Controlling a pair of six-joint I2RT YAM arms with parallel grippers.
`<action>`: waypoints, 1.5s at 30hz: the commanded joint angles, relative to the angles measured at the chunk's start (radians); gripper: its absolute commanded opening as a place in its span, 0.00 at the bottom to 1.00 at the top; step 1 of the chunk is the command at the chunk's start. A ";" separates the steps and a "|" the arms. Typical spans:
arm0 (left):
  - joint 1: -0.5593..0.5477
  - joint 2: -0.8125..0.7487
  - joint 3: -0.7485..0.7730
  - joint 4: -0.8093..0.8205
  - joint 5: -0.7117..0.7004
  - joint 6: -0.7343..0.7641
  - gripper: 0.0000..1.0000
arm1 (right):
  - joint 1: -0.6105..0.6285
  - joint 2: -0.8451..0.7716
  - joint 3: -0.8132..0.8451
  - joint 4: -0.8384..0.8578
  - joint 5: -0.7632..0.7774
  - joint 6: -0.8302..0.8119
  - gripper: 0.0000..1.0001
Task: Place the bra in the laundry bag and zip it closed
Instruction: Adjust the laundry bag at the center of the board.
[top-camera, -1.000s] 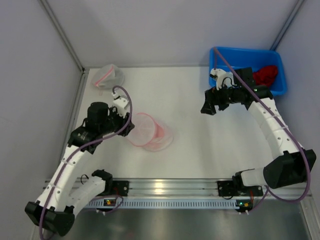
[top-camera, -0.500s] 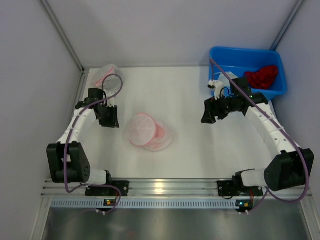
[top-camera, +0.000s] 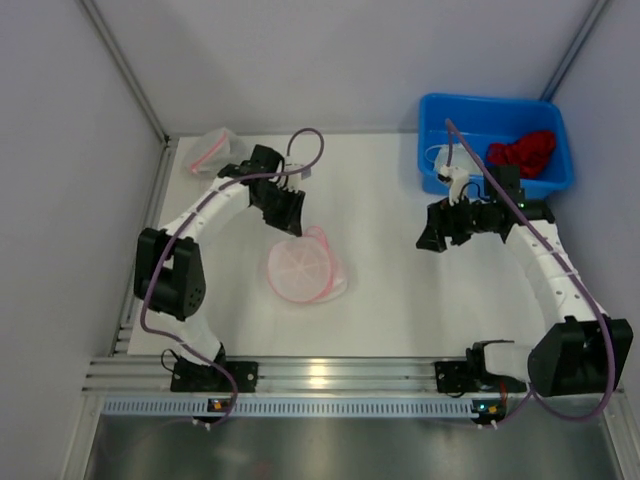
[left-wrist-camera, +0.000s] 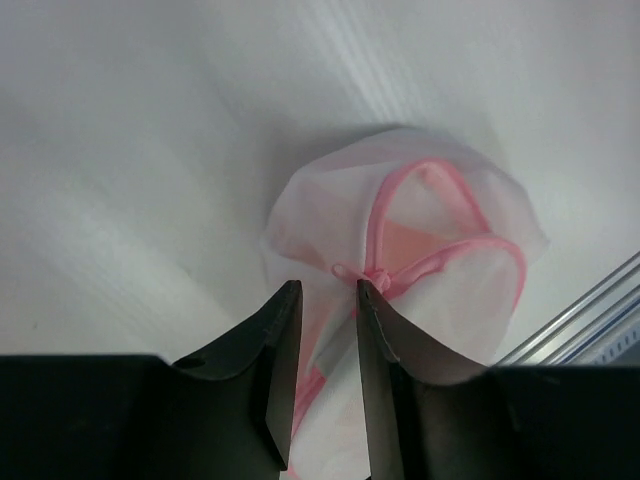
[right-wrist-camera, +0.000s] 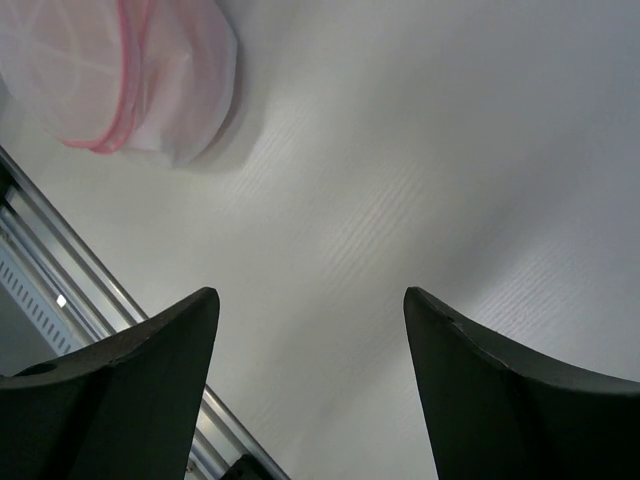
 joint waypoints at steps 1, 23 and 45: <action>-0.072 0.094 0.147 0.011 0.122 0.011 0.34 | -0.058 -0.094 -0.039 0.022 -0.053 -0.018 0.76; 0.184 -0.230 -0.046 0.117 0.118 -0.012 0.52 | 0.018 0.013 -0.053 0.403 -0.168 0.274 0.76; -0.103 0.062 0.099 0.117 0.154 0.069 0.50 | 0.057 -0.005 -0.125 0.365 -0.167 0.361 0.87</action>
